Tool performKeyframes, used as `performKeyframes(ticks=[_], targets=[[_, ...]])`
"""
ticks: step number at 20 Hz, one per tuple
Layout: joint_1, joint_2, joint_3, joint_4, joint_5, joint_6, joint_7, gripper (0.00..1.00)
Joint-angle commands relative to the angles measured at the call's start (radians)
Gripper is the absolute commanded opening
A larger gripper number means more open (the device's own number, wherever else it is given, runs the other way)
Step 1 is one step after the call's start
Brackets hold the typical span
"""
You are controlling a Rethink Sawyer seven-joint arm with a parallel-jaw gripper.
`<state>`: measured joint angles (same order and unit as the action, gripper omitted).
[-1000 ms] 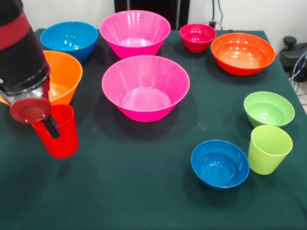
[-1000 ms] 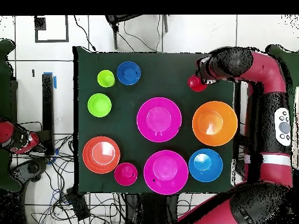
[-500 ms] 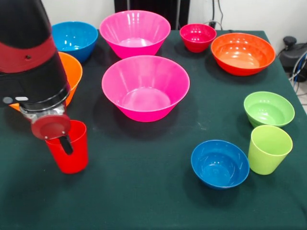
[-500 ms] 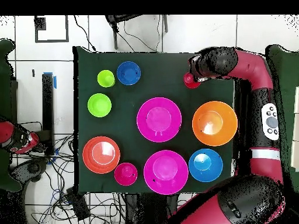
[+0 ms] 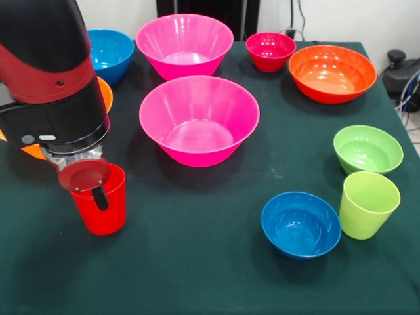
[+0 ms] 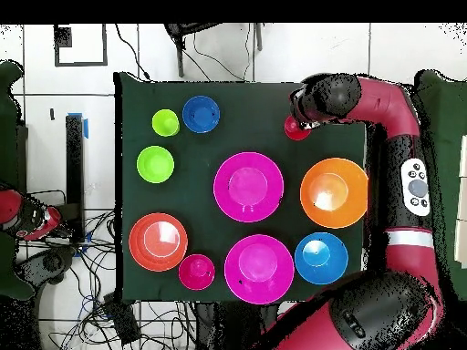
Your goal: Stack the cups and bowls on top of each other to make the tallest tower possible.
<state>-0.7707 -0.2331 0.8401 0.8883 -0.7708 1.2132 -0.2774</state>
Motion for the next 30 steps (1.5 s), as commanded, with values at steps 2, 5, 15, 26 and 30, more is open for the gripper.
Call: performKeyframes(ticks=[2, 5, 15, 26, 30], targets=[[0.044, -0.063, -0.095, 0.022, -0.041, -0.022, 0.040, 0.00], [0.050, -0.059, -0.095, 0.020, -0.030, -0.026, 0.047, 0.00], [0.051, -0.046, -0.095, 0.030, 0.010, -0.042, 0.074, 0.00], [0.053, -0.091, -0.134, 0.122, 0.062, -0.062, 0.186, 0.00], [0.063, -0.107, -0.157, 0.149, 0.052, -0.089, 0.229, 0.00]])
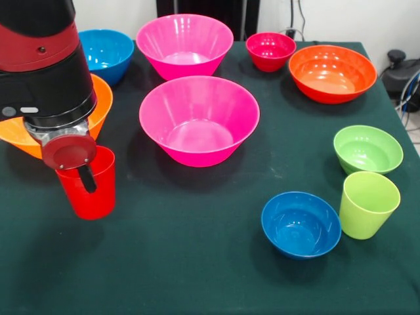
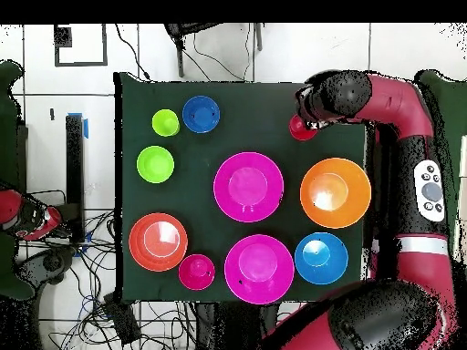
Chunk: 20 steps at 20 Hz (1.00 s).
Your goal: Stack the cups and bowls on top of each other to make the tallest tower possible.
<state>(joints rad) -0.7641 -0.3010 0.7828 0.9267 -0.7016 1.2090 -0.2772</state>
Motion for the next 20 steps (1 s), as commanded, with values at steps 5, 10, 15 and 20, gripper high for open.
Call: performKeyframes(ticks=[5, 10, 15, 20], targets=[[0.077, -0.062, -0.150, 0.145, -0.038, -0.144, 0.287, 0.00], [0.100, -0.058, -0.191, 0.145, -0.038, -0.185, 0.318, 0.00], [0.113, -0.061, -0.221, 0.156, -0.011, -0.217, 0.350, 0.00], [0.126, -0.062, -0.239, 0.150, 0.008, -0.219, 0.346, 0.00]])
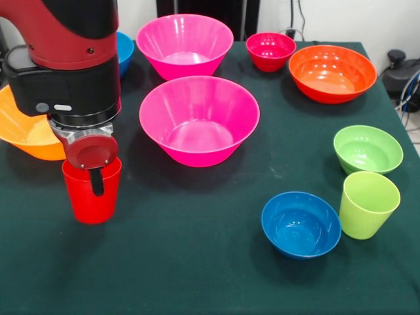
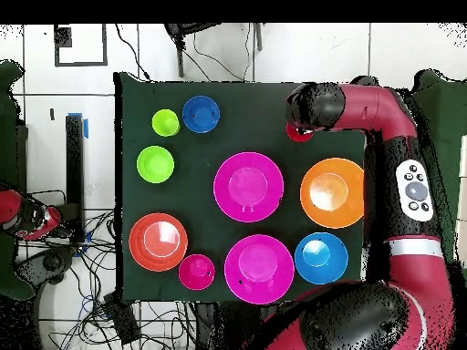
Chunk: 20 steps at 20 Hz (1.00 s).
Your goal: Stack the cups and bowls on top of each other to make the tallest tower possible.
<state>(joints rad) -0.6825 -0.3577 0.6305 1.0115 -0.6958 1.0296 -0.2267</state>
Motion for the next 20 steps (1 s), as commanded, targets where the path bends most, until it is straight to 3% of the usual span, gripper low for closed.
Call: performKeyframes(ticks=[1, 8, 20], targets=[[0.044, -0.007, -0.090, 0.064, 0.006, -0.040, 0.292, 0.00], [0.057, -0.033, -0.118, 0.094, 0.031, -0.033, 0.299, 0.00], [0.022, -0.084, -0.126, 0.165, 0.131, -0.008, 0.252, 0.00]])
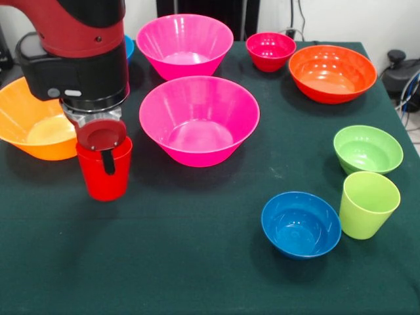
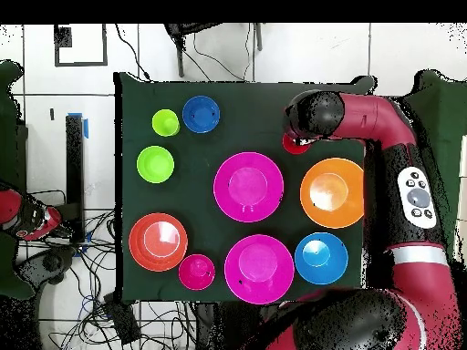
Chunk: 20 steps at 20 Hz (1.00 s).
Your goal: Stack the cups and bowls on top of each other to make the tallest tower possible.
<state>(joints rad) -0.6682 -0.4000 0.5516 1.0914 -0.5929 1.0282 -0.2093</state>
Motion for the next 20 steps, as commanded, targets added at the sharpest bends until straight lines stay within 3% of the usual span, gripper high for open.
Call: performKeyframes(ticks=[1, 11, 16, 20], targets=[[0.001, -0.059, -0.048, 0.112, 0.038, -0.013, 0.235, 0.00], [-0.013, -0.115, -0.056, 0.192, 0.088, -0.045, 0.236, 0.00], [0.001, -0.085, -0.068, 0.174, 0.086, -0.080, 0.257, 0.00], [0.010, -0.104, -0.078, 0.216, 0.095, -0.102, 0.286, 0.00]])
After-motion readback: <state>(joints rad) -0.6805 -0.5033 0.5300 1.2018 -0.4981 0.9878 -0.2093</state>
